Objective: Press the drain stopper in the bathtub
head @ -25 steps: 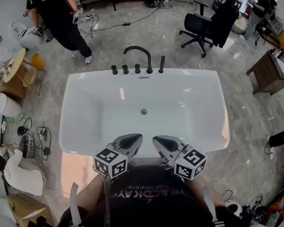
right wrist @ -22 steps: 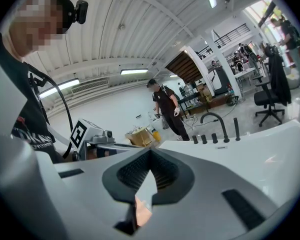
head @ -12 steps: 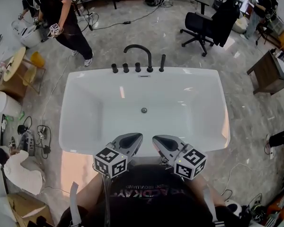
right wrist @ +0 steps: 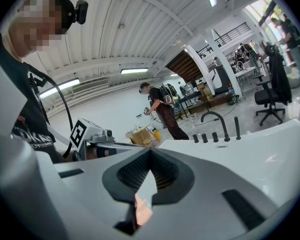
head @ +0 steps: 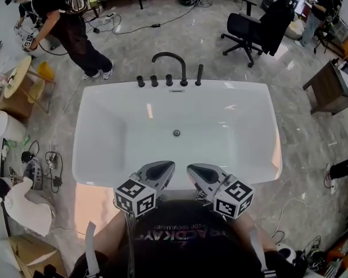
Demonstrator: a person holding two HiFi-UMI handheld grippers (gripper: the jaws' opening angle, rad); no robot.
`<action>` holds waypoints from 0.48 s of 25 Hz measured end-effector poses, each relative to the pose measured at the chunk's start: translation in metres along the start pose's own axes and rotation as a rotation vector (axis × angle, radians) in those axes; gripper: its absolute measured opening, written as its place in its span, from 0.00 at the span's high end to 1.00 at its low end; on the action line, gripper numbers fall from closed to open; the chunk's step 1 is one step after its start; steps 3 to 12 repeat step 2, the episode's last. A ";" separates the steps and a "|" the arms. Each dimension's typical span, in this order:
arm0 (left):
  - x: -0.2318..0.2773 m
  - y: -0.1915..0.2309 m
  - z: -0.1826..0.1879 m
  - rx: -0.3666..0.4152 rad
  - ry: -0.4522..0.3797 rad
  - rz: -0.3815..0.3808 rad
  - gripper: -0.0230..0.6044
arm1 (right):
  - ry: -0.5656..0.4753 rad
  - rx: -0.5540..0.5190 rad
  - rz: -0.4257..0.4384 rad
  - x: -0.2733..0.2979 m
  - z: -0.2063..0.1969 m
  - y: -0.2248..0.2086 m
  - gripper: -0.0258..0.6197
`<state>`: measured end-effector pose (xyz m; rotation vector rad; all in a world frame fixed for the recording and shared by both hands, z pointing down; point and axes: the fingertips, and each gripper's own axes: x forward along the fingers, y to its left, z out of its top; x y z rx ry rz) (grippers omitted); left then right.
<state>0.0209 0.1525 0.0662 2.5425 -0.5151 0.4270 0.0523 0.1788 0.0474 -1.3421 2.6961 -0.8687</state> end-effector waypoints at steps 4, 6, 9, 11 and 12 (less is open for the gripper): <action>0.000 0.000 0.000 0.002 0.000 0.000 0.95 | 0.001 -0.003 0.000 0.001 0.000 0.000 0.94; 0.000 0.000 0.000 0.002 0.000 0.000 0.95 | 0.001 -0.003 0.000 0.001 0.000 0.000 0.94; 0.000 0.000 0.000 0.002 0.000 0.000 0.95 | 0.001 -0.003 0.000 0.001 0.000 0.000 0.94; 0.000 0.000 0.000 0.002 0.000 0.000 0.95 | 0.001 -0.003 0.000 0.001 0.000 0.000 0.94; 0.000 0.000 0.000 0.002 0.000 0.000 0.95 | 0.001 -0.003 0.000 0.001 0.000 0.000 0.94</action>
